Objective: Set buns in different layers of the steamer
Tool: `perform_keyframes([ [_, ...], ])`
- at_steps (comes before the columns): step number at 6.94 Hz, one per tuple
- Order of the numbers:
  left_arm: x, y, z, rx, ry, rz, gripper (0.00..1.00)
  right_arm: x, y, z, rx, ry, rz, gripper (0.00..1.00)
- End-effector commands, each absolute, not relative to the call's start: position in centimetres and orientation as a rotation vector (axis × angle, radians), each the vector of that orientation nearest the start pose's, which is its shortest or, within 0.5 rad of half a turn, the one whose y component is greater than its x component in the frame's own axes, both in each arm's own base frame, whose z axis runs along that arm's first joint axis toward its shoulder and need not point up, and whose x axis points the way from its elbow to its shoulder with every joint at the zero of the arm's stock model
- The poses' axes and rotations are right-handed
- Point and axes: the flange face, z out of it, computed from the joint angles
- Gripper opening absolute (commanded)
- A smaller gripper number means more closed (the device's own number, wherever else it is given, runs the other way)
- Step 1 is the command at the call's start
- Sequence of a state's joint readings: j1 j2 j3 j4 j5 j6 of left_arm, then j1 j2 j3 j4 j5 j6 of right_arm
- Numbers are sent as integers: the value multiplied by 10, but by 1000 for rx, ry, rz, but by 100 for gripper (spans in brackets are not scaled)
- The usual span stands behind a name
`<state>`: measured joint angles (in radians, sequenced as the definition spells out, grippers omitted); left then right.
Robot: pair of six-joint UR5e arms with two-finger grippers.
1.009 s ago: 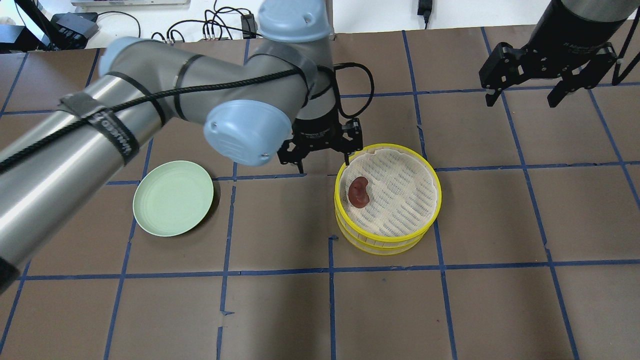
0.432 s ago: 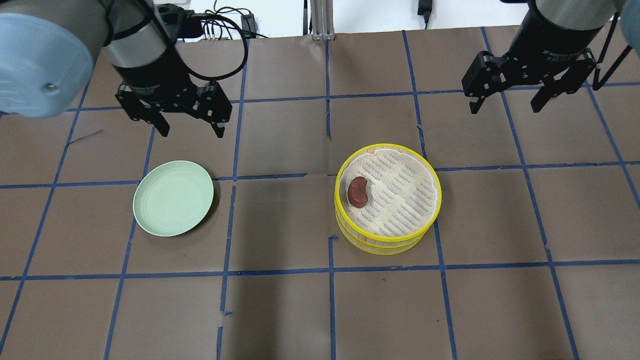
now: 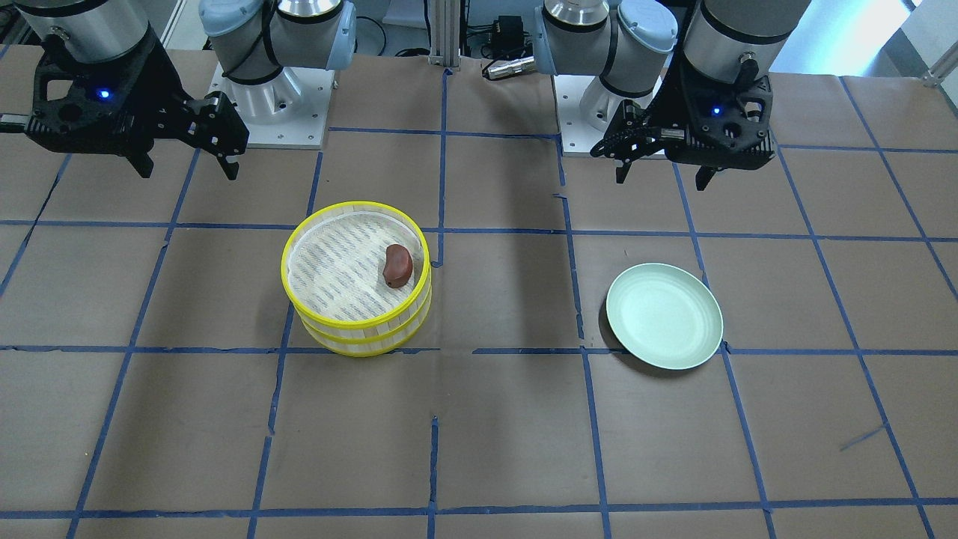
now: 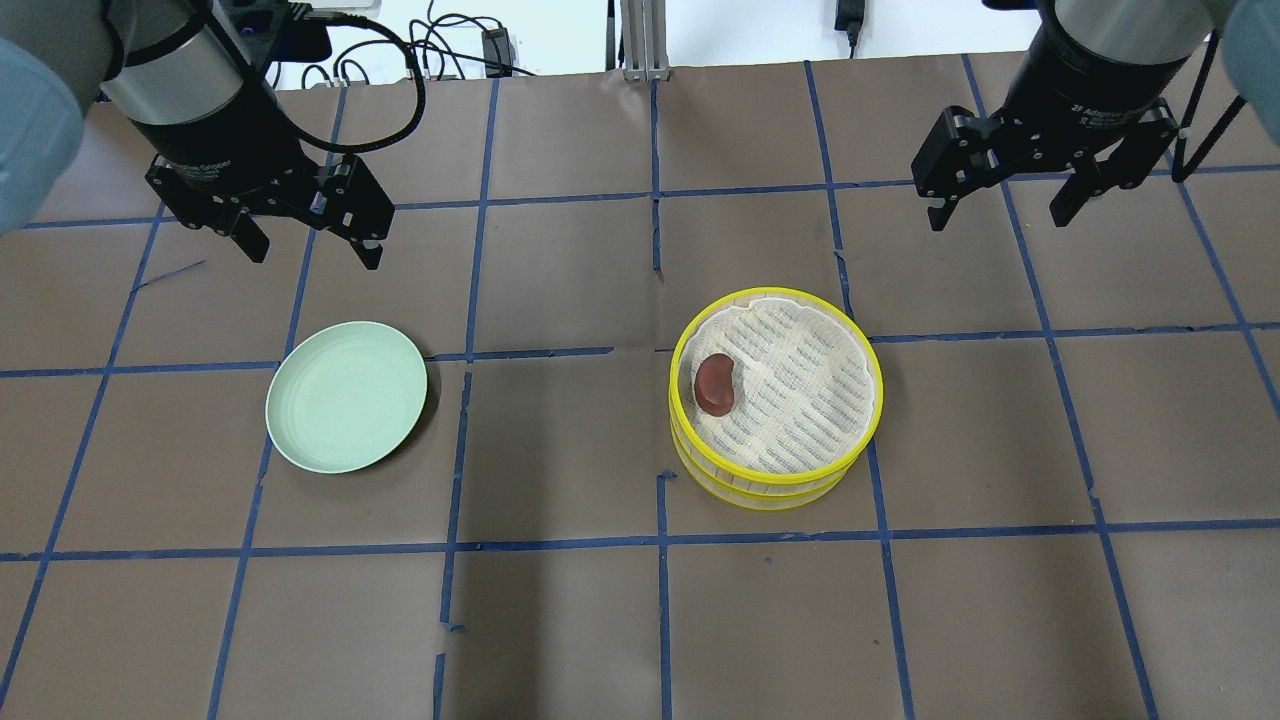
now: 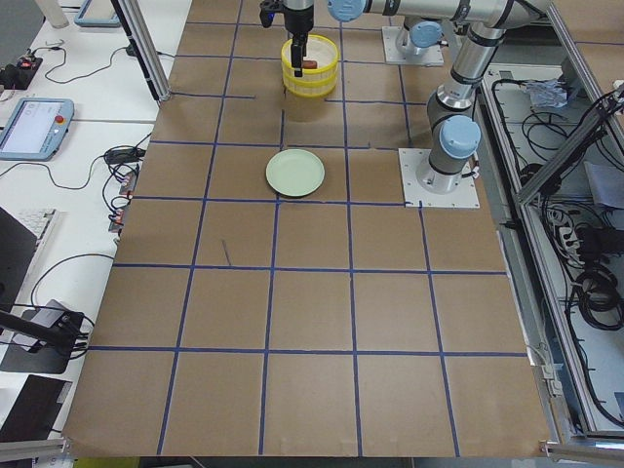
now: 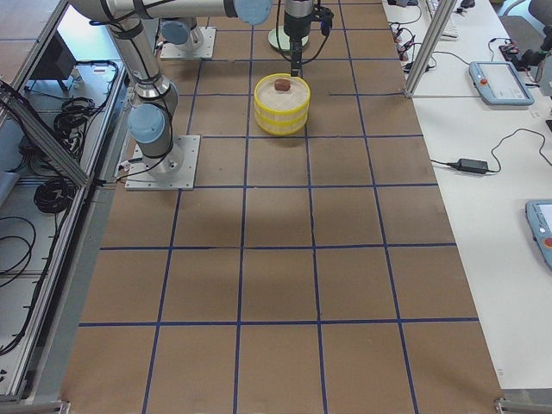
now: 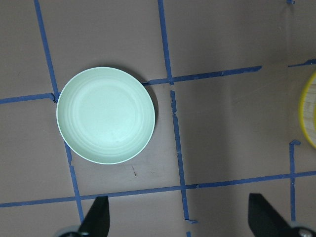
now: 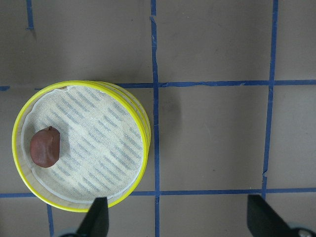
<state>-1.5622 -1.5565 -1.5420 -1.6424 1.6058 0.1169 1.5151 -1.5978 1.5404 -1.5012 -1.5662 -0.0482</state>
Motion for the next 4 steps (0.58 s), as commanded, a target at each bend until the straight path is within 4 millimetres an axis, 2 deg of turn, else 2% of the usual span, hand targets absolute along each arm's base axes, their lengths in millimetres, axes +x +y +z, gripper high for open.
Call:
perform_keyframes([
  [1,-125,-483,500,172,3100,51,100,107,-485,509,12,3136,21,100],
  [4,-127,-483,498,158,3107,60,100,107,-487,509,12,3137,4,100],
])
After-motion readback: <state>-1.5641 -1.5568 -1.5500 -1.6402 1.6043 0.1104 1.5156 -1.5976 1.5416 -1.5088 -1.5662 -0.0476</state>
